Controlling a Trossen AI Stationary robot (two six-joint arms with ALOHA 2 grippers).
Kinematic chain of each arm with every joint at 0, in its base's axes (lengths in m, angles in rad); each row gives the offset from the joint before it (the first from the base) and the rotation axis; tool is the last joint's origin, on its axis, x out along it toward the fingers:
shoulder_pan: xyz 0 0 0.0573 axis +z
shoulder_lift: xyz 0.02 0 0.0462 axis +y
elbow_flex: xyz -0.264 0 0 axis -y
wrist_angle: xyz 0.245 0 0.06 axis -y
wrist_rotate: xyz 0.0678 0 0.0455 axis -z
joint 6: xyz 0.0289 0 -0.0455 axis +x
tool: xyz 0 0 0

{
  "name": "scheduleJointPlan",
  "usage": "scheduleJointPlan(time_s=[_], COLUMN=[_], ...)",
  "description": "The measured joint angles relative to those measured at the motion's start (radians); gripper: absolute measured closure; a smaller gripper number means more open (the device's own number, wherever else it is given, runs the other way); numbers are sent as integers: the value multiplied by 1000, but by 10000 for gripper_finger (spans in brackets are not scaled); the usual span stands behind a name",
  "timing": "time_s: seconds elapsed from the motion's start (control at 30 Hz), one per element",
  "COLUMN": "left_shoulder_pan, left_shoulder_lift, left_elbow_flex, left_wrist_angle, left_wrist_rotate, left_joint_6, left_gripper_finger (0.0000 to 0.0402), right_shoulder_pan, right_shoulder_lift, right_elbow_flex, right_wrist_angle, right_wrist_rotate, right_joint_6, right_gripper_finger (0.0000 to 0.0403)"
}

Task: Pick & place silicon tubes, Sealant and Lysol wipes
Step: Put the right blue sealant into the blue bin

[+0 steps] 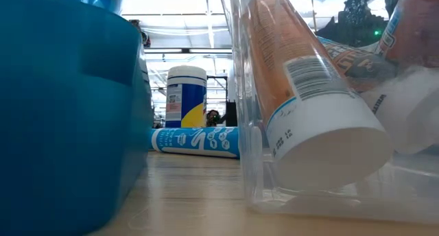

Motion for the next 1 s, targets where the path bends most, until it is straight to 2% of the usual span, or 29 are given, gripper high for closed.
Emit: scheduleJointPlan(time_s=[0.27, 0.5, 0.57, 0.67, 0.73, 0.8, 1.0], left_shoulder_pan=[0, 0, 0, 1, 0, 0, 0], left_shoulder_lift=[3, 12, 11, 11, 11, 11, -1], left_elbow_flex=[0, 1, 1, 2, 2, 2, 2], left_wrist_angle=[-2, -5, -6, -4, -5, -3, 51], left_wrist_rotate=[42, 54, 54, 73, 101, 120, 141], left_joint_6=[-60, 0, 21, 24, 33, 53, 195], left_gripper_finger=[192, 186, 140, 51, 19, 25, 89], right_shoulder_pan=[0, 0, 0, 0, 0, 0, 0], right_shoulder_lift=[0, 0, 0, 0, 0, 0, 0], right_elbow_flex=[0, 0, 0, 0, 0, 0, 0], right_wrist_angle=[0, -1, -1, -1, -1, -1, -2], right_wrist_rotate=[0, 0, 0, 0, 0, 0, 0], right_joint_6=[0, 0, 0, 1, 1, 2, 24], right_gripper_finger=[39, 39, 39, 39, 39, 39, 39])
